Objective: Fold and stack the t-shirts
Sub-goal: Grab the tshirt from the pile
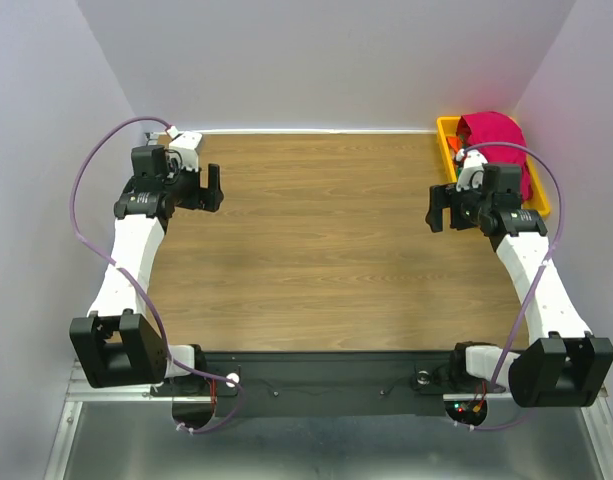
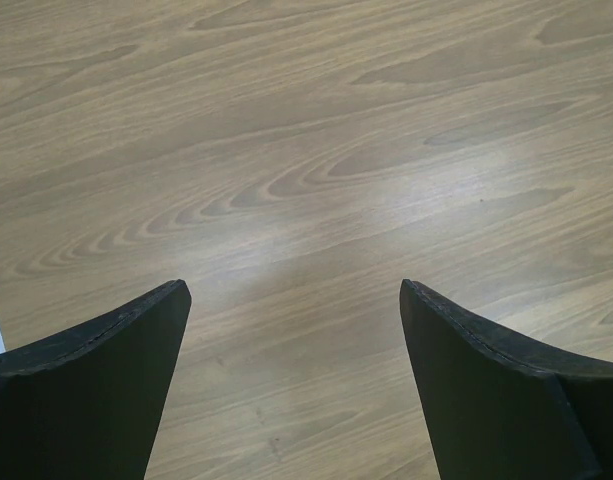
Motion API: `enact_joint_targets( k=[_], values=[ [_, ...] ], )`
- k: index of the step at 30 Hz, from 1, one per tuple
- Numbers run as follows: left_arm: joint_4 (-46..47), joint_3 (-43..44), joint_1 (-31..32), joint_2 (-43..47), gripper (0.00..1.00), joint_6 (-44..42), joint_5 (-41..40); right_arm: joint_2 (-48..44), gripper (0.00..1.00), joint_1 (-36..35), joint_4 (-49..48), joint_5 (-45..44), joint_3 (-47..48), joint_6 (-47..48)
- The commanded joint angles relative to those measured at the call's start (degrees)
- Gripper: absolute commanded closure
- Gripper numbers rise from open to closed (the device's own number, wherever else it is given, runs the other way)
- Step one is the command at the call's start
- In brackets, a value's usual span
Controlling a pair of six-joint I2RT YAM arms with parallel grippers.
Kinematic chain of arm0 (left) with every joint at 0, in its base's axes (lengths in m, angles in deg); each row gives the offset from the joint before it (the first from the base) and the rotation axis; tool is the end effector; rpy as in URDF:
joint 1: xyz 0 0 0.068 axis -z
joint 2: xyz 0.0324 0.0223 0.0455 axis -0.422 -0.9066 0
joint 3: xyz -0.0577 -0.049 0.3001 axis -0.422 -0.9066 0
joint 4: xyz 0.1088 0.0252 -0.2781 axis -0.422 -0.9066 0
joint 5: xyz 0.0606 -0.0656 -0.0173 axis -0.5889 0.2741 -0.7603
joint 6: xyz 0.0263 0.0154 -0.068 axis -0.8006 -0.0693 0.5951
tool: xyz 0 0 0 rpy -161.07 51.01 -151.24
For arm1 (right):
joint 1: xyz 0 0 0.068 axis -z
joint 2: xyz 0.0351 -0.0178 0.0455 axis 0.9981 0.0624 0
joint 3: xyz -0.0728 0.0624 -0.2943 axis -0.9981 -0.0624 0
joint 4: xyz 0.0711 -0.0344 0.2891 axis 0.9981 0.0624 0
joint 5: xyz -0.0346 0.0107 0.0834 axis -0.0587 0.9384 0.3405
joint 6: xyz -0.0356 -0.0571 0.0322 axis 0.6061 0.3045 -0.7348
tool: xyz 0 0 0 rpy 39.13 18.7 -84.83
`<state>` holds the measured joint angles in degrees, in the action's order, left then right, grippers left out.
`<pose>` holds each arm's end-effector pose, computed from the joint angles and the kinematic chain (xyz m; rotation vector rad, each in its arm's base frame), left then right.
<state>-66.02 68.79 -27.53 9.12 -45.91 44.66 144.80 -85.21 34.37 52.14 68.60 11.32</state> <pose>0.3485 -0.0069 0.3692 0.3948 2.0026 -0.2177 0.2978 0.0084 0.3362 -0.2841 2.2415 0.1704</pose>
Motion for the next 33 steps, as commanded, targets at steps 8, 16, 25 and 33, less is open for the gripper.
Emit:
enact_joint_targets(
  k=[8,16,25,33],
  values=[
    [-1.16,4.22,0.63,0.87,0.02,-2.3,2.17,9.56,0.0,2.74,-2.15,-5.97,12.37,1.59],
    [-4.5,9.22,0.63,-2.64,0.02,-4.66,2.16,35.57,0.0,14.94,-2.24,-5.36,37.59,0.98],
    [-6.78,10.55,0.63,-4.23,0.02,-6.43,-0.03,56.83,0.0,17.95,-2.24,-8.88,63.53,2.56],
    [-7.49,9.67,0.63,-5.99,0.02,-6.25,-1.88,63.62,0.0,18.03,-2.24,-8.19,69.09,2.13]
  ],
)
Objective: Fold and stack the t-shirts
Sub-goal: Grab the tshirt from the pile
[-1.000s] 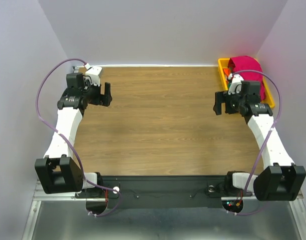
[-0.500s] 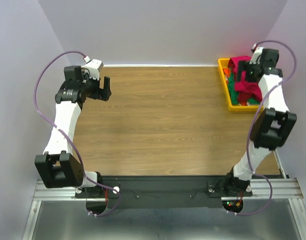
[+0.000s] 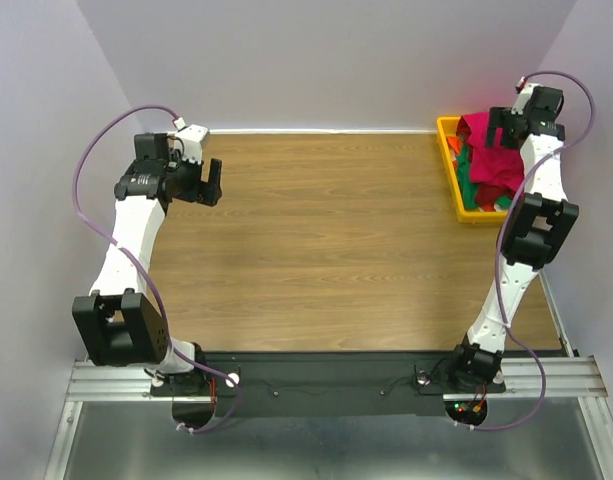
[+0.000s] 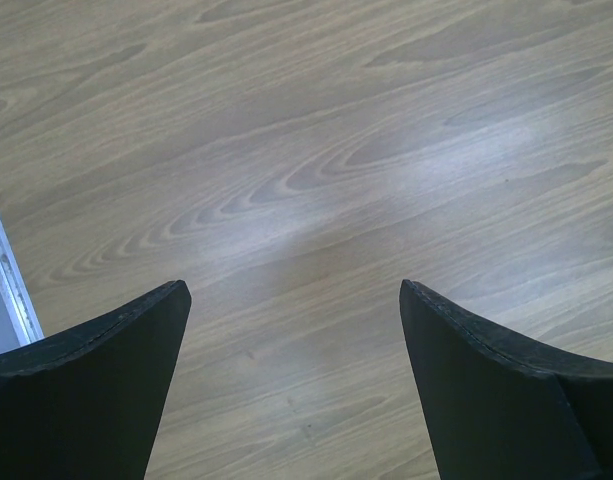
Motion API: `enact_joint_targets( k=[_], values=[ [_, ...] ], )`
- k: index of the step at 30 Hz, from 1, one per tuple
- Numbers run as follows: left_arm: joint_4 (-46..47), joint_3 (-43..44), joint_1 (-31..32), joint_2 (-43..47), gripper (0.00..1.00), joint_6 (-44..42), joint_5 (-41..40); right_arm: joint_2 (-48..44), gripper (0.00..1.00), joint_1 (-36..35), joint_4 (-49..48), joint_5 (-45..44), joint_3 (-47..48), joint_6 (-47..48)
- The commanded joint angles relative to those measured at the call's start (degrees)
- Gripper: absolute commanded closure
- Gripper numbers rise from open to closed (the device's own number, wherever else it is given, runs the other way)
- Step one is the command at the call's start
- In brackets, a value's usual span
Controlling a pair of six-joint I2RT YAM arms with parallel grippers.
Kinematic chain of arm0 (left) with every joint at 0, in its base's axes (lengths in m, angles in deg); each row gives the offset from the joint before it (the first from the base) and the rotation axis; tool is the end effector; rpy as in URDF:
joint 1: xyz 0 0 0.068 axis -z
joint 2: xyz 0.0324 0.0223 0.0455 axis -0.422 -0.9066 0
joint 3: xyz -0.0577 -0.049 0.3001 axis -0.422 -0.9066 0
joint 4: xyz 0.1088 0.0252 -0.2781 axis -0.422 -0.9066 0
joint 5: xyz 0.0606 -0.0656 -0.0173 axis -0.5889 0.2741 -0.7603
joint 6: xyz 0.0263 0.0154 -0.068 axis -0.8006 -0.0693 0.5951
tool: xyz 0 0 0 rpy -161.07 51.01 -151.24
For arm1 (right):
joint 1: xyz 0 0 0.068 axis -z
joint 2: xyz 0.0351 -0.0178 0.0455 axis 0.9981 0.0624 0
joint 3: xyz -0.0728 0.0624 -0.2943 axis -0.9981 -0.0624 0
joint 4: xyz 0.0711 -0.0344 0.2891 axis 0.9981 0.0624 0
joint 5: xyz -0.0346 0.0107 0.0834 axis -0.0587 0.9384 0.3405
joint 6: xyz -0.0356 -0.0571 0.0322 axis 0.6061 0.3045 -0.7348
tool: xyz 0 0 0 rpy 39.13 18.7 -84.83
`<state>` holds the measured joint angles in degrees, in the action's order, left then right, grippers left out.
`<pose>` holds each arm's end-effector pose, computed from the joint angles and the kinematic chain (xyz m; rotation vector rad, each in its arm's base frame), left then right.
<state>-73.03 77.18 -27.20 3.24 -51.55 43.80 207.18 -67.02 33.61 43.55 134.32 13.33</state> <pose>0.3721 -0.0071 0.3793 0.4881 2.0567 -0.1689 0.5784 -0.1979 0.3120 0.1061 2.2080 -0.2046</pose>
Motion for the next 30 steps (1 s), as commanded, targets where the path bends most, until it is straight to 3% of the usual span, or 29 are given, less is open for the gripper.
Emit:
enact_joint_targets(
  k=[1,13,18,23,26,27,30],
  values=[
    [-0.47,1.19,0.31,-0.28,0.02,-0.7,-1.11,1.42,0.0,-0.15,-1.48,0.67,3.37,-0.23],
    [-0.74,-0.57,0.31,-0.46,0.02,-0.52,-1.73,2.39,0.01,-0.15,-1.39,1.64,-0.06,-0.06],
    [-0.91,-1.01,0.31,-0.55,0.02,-0.44,-1.73,2.13,0.08,-0.15,-1.22,2.25,-1.38,-0.24],
    [-0.82,-1.36,0.31,-0.37,0.02,-0.26,-1.55,1.78,0.25,-0.06,-0.86,2.25,-2.61,0.03],
    [-0.65,-1.45,0.31,-0.28,0.02,-0.09,-1.46,1.34,0.4,-0.06,0.1,3.05,-3.66,0.03],
    [-0.65,-1.45,0.22,-0.28,0.02,0.0,-1.29,1.34,0.51,0.02,0.28,3.05,-4.01,0.03],
    [-0.56,-1.54,0.31,-0.28,0.02,0.09,-1.11,1.07,0.69,0.38,0.8,3.22,-3.84,0.2]
  ],
)
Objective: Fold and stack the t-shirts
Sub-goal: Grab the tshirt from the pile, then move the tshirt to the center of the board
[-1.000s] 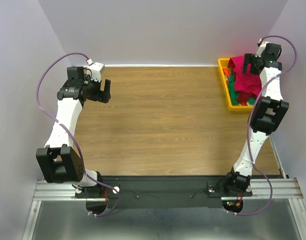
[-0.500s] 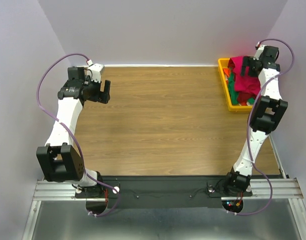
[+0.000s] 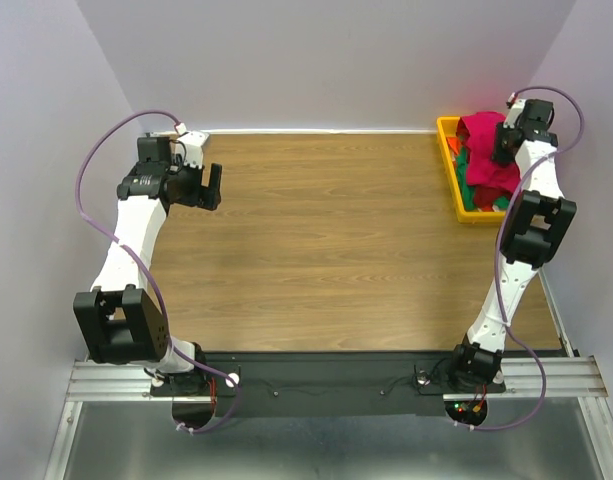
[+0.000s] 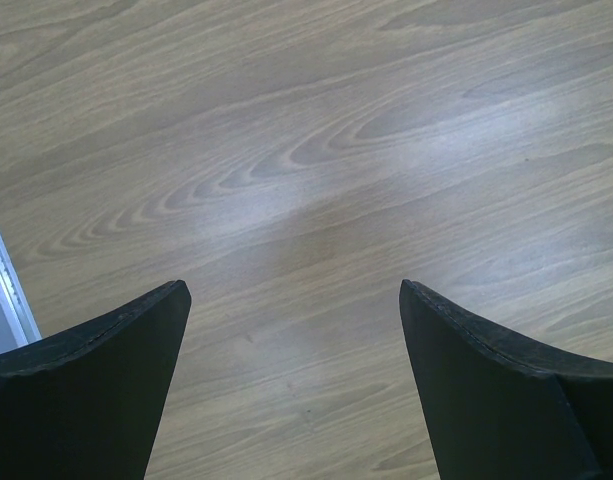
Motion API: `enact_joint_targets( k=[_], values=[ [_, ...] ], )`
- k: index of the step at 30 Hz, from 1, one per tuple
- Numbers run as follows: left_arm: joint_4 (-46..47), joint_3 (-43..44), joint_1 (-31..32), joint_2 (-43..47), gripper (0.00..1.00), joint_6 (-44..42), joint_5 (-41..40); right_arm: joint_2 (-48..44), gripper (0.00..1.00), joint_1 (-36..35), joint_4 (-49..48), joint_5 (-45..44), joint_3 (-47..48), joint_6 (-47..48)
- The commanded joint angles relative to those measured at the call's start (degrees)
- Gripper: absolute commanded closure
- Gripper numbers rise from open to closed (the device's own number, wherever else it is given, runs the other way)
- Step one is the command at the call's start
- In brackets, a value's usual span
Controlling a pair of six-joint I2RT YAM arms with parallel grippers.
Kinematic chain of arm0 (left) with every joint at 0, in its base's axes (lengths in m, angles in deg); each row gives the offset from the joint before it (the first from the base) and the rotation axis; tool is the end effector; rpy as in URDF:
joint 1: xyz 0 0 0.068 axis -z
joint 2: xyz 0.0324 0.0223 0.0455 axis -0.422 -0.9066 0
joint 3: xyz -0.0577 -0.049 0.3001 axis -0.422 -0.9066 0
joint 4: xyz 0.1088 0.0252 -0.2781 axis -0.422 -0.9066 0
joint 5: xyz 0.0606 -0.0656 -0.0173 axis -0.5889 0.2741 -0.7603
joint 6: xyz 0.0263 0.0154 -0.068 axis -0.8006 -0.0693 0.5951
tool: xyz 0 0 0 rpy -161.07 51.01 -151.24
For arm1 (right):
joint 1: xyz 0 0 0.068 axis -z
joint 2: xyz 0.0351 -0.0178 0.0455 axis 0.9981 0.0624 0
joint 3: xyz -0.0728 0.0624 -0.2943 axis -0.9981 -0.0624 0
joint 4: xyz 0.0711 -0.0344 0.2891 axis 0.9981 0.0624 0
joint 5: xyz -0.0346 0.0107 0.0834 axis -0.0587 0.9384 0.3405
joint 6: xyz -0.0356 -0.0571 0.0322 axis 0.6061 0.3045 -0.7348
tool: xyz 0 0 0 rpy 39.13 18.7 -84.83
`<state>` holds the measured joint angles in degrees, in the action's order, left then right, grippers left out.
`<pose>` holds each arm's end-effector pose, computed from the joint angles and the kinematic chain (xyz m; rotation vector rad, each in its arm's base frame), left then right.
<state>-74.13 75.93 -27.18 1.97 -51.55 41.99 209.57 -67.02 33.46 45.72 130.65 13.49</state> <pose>0.3759 -0.0052 0.3603 0.4713 2.1271 -0.1551 0.5828 -0.1970 0.2623 0.0944 2.3037 -0.1340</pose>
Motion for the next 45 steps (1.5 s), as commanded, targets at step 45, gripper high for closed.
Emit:
enact_joint_targets(
  k=[45],
  values=[
    [0.09,9.64,-1.91,-2.09,0.02,2.81,2.72,-33.48,0.99,0.47,-41.03,27.15,19.96,-37.37]
  ],
)
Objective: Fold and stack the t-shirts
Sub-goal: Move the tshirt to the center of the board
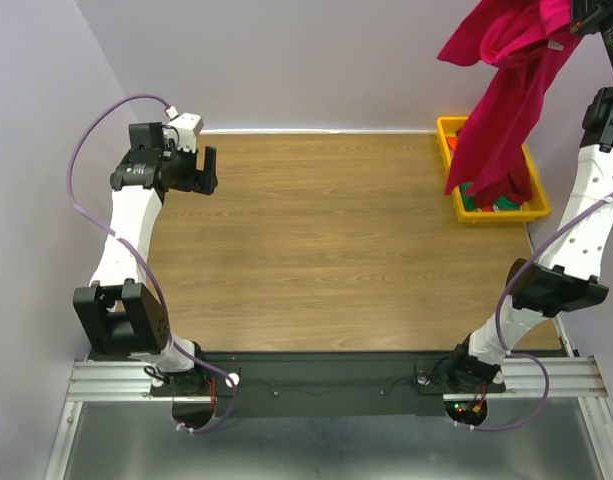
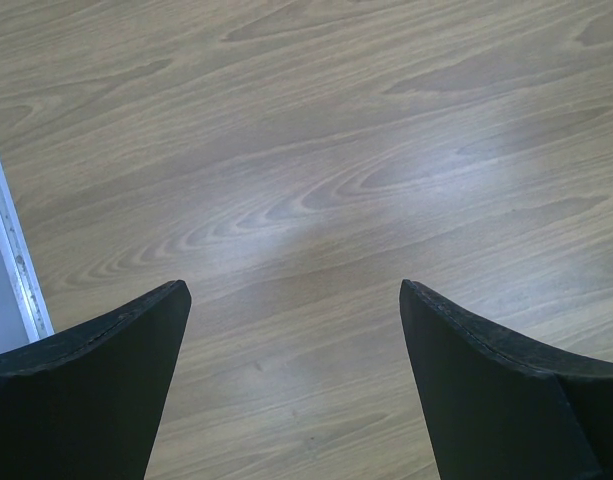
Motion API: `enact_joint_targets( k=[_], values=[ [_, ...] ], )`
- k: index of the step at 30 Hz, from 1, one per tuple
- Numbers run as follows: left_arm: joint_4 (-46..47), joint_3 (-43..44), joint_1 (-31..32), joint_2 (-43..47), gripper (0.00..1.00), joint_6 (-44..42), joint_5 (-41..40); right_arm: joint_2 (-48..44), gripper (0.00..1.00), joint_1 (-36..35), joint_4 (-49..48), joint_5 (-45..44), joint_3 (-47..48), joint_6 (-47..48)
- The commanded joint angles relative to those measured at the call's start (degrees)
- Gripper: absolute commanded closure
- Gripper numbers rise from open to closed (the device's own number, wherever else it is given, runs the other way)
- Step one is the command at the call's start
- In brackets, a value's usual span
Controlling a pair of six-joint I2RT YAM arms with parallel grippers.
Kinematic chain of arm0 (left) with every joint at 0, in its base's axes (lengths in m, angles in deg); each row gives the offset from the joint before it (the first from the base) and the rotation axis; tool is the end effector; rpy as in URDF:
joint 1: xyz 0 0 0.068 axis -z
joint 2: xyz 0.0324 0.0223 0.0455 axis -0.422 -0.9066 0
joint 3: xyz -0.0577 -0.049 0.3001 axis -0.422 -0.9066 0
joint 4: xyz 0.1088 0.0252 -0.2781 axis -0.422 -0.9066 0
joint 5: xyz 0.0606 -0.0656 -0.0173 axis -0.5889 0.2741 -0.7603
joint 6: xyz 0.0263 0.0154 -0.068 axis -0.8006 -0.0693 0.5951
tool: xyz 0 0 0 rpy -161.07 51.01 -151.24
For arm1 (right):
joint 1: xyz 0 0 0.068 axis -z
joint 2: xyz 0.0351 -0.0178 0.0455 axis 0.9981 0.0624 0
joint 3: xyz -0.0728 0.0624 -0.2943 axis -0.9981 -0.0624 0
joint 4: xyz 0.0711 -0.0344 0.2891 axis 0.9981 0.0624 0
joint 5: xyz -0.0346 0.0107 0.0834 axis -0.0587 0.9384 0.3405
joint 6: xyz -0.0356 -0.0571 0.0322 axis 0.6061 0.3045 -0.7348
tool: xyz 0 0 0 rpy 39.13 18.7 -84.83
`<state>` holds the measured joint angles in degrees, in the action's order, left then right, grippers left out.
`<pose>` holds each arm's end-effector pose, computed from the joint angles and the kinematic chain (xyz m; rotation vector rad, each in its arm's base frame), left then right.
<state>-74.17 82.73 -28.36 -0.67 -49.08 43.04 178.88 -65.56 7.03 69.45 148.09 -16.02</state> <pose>0.3921 0.0024 0.3910 0.4161 2.0670 -0.1660 0.3576 -0.1018 0.7058 -0.1372 1.0886 0.2253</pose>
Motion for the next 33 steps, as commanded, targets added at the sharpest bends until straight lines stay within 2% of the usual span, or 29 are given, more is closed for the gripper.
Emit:
enact_joint_targets(
  k=[1,6,10,16,23,27,29,30,31,33],
  values=[
    [0.22,2.76,-0.82,0.73,0.02,0.35,1.67,-2.7,0.99,-1.43,-15.58,3.77,2.52,-8.93],
    [0.84,2.75,-1.44,0.99,0.02,1.75,2.02,-2.88,0.99,-6.7,-18.49,4.66,2.43,-12.54],
    [1.01,2.23,-2.05,2.48,0.02,2.8,2.99,-4.01,1.0,-13.98,-18.41,5.45,0.68,-13.16],
    [1.46,1.26,-2.49,4.94,0.02,4.3,2.99,-6.48,1.0,-22.6,-18.41,5.27,-7.49,-14.21],
    [0.49,0.47,-2.93,7.58,0.02,4.92,2.82,-10.87,0.99,-32.19,-16.83,3.17,-22.59,-14.65],
    [-0.13,-0.67,-3.11,9.69,0.02,4.3,2.2,-15.26,0.99,-34.57,-16.3,1.76,-38.48,-13.43],
    [-0.04,-2.07,-3.11,11.01,0.02,3.51,2.29,-15.88,0.99,-36.24,-15.69,1.67,-42.99,-12.29],
    [-0.04,-3.04,-3.11,11.36,0.02,3.16,2.46,-15.36,0.91,-36.77,-14.55,3.41,-46.66,-11.67],
    [-0.04,-3.48,-3.02,12.06,0.02,2.81,2.64,-14.75,0.63,-37.29,-13.76,3.86,-48.09,-11.05],
    [-0.04,-4.19,-3.11,12.5,0.02,2.02,3.34,-13.35,0.38,-38.44,-10.52,4.48,-50.04,-9.65]
  ],
)
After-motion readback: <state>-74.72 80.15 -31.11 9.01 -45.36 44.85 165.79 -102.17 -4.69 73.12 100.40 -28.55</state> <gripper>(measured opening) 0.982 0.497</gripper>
